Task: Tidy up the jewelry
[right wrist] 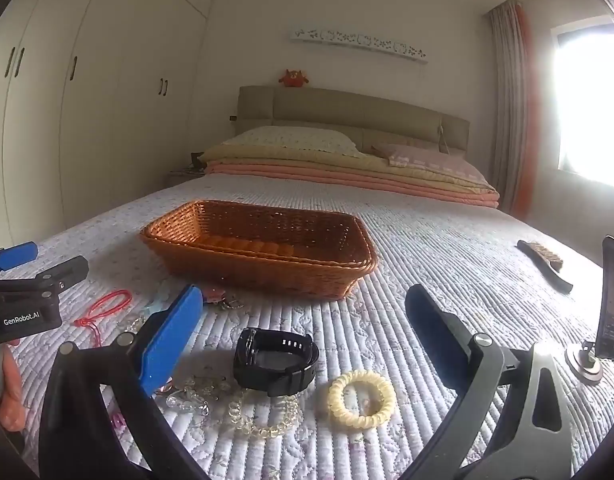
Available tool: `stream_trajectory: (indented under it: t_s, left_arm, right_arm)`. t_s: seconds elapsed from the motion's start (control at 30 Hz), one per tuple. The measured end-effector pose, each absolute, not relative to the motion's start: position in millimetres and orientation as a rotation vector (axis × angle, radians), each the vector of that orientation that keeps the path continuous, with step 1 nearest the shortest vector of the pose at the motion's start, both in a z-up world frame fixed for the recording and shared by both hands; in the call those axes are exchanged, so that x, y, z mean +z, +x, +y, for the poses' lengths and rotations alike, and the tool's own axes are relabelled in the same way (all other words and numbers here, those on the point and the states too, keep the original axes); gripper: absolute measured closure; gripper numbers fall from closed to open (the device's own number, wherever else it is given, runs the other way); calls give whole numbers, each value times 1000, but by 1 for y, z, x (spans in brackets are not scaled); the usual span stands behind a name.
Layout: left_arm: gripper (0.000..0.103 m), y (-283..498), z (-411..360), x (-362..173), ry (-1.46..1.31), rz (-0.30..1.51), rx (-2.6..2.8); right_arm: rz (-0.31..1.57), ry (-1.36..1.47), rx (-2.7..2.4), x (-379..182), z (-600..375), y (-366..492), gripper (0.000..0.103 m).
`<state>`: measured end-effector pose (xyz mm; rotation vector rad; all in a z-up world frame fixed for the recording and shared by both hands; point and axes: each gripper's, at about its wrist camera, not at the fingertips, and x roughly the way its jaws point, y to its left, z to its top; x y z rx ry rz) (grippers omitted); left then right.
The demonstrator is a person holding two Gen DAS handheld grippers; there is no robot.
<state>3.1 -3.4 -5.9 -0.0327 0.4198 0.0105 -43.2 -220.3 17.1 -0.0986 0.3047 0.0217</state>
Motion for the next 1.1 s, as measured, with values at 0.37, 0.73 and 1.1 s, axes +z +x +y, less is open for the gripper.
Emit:
stream_trajectory:
  t_s: [0.37, 0.73, 1.1]
  left_arm:
    - [7, 2, -6, -7, -31, 423, 9]
    - [7, 5, -3, -9, -32, 433, 9]
    - [7, 6, -3, -9, -34, 441, 9]
  right_arm:
    - [316, -96, 24, 14, -223, -37, 6]
    - [317, -105, 22, 11, -219, -38, 6]
    - [320, -103, 24, 11, -219, -39, 6]
